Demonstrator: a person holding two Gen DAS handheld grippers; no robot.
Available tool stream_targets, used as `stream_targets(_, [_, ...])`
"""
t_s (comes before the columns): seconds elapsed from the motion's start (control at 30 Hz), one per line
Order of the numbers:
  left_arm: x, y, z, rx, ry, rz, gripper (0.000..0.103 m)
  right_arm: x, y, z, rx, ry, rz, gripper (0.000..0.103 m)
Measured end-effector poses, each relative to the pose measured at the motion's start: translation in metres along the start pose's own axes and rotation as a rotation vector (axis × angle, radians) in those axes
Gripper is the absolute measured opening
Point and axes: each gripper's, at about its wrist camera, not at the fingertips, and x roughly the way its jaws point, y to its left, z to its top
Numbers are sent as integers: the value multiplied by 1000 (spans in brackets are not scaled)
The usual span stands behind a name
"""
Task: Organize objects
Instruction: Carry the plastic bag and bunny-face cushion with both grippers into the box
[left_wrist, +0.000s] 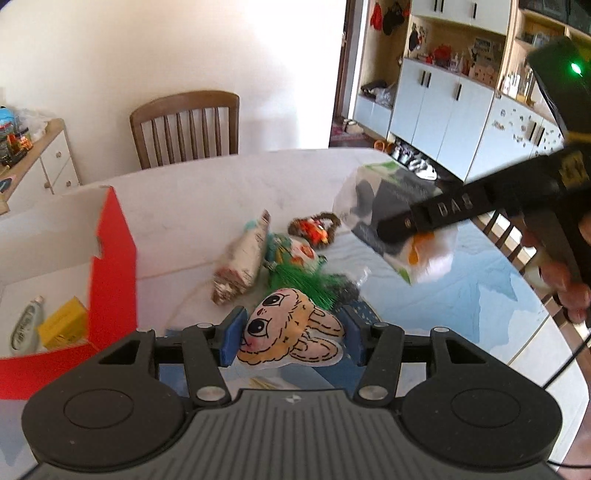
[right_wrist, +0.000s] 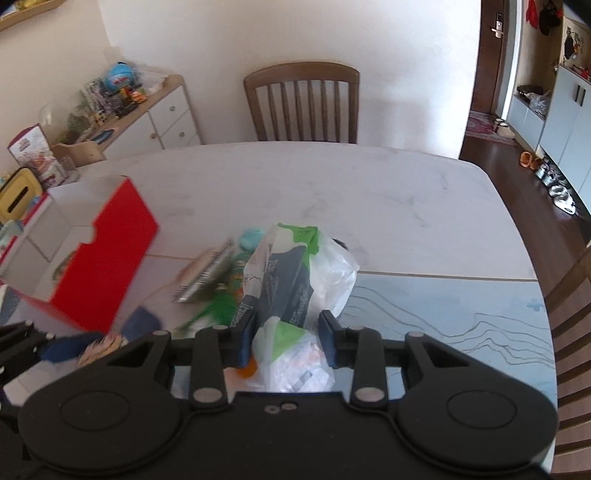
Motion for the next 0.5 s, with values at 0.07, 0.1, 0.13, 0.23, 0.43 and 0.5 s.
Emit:
stream_targets(0.07, [-7, 10, 3, -4, -15, 5, 54, -5, 10, 1, -11, -6, 9, 35])
stream_targets(0.1, [-10, 14, 4, -6, -20, 6, 54, -7, 16, 1, -15, -8, 15, 35])
stream_targets(0.13, [-14, 20, 6, -8, -26, 8, 54, -10, 21, 1, -19, -10, 22, 35])
stream_targets(0.23, [-22, 36, 9, -14, -41, 15, 54, -15, 41, 3, -42, -12, 35, 35])
stream_targets(0.43, [-38, 69, 14, -23, -71, 33, 54, -16, 80, 10, -82, -13, 58, 35])
stream_targets(0.5, [-43, 80, 16, -25, -79, 40, 54, -15, 95, 12, -99, -13, 67, 35])
